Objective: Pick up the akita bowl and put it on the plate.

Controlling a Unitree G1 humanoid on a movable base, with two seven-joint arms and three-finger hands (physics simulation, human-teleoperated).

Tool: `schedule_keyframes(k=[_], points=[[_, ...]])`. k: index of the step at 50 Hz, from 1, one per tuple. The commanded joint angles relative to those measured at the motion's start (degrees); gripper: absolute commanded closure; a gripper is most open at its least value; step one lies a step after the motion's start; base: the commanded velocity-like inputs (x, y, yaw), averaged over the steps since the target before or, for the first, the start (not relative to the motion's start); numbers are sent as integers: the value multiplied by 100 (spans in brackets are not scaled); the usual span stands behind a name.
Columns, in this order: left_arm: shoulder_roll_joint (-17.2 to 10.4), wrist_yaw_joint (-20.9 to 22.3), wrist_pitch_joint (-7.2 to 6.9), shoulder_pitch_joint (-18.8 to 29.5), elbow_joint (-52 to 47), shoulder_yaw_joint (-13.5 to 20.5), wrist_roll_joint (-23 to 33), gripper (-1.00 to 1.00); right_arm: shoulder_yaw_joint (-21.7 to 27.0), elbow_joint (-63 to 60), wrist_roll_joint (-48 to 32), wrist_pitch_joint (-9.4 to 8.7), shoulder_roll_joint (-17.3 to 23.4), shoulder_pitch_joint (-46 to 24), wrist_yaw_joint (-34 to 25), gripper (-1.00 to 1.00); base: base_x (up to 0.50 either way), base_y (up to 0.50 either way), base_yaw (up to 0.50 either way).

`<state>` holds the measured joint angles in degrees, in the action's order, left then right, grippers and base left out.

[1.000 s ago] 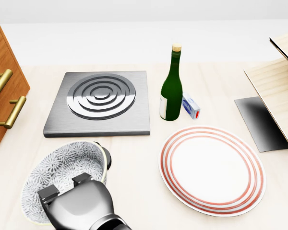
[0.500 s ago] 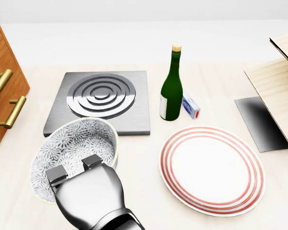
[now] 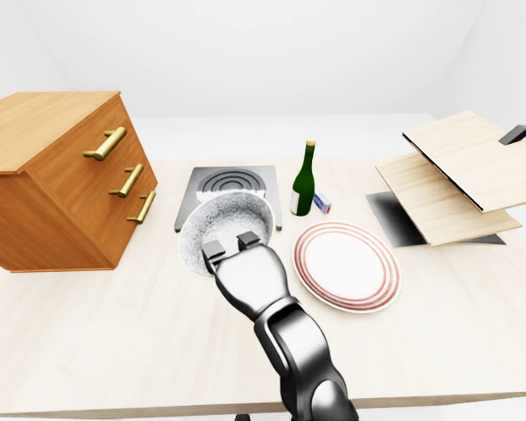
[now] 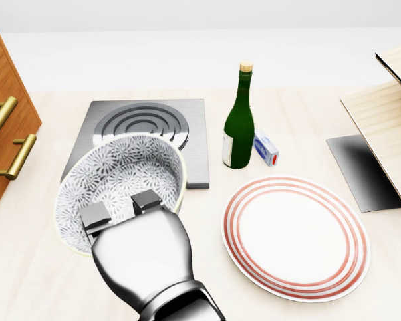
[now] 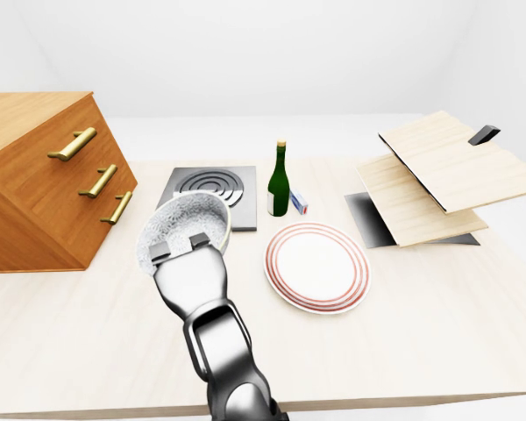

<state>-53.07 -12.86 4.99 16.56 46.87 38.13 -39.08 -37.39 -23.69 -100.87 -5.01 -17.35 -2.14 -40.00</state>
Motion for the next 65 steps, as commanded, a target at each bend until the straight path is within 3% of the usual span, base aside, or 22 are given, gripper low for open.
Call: schedule_keyframes(k=[1,51,65], points=[[0,-11,-1,-1,-2,1,-1,-100,150,-343,-416,1,-38,-53,0,100,0,0,0],[2,-17,-5,0,-3,2,-18,-100,984,-876,-501,1,307,-7,0,100,0,0,0],[2,-22,-4,1,-3,3,-23,-100,1423,-1047,-277,1,499,44,0,100,0,0,0]])
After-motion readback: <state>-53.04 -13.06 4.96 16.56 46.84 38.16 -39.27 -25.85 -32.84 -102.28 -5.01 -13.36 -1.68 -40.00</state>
